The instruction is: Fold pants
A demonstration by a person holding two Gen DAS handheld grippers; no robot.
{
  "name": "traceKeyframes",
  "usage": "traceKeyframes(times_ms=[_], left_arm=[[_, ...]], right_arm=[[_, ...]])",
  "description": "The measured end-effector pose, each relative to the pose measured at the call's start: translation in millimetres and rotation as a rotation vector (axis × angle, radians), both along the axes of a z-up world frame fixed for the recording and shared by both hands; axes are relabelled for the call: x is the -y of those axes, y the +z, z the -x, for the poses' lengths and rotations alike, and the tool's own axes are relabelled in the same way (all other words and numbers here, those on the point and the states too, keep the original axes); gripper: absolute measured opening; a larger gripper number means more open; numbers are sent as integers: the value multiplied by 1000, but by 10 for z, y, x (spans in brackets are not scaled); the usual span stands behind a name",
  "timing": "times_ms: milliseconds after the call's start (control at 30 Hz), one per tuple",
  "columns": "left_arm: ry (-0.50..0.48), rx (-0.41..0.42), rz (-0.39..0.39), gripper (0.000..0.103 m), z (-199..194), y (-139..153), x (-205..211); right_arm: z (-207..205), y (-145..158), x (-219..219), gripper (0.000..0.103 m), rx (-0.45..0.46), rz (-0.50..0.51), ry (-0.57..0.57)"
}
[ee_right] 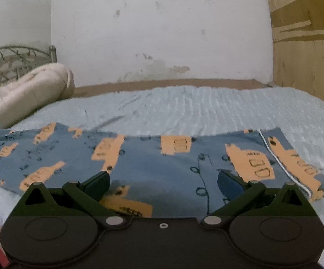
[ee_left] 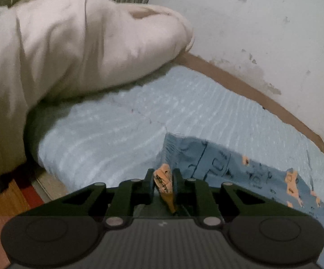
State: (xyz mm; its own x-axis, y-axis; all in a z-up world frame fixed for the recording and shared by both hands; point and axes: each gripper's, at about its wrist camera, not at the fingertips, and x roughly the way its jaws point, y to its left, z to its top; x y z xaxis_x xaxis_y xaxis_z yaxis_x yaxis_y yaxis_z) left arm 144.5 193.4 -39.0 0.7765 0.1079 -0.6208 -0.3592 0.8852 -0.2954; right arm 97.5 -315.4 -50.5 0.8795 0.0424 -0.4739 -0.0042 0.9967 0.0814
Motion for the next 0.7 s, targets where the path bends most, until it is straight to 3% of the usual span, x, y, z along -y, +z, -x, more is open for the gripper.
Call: traceKeyframes(times_ms=[67,100,133,167,300,400,533,700], left_arm=[[1,9,-34,38,27,19,39],[5,3,-53,67,34,29,62],[-2,-9,-75,89,47,51,108],[-14,-15,-102,95,62,78,171],[26,-26,-262,100,49,204,468],[35,47,-409,102,15,324,801],[-137,89,-470,102,-165,410,1346],[-332,23,-503,102,-706,274,1958]], right_arm=[[20,-19,-2,102,2,13,7],[30,-23,-1,102,4,16,9],[36,-26,5,102,5,17,12],[38,-27,8,102,6,16,13],[30,-18,-6,102,10,18,6],[48,-35,-20,102,19,19,8],[77,-86,-58,102,34,60,18],[103,-84,-26,102,43,86,37]])
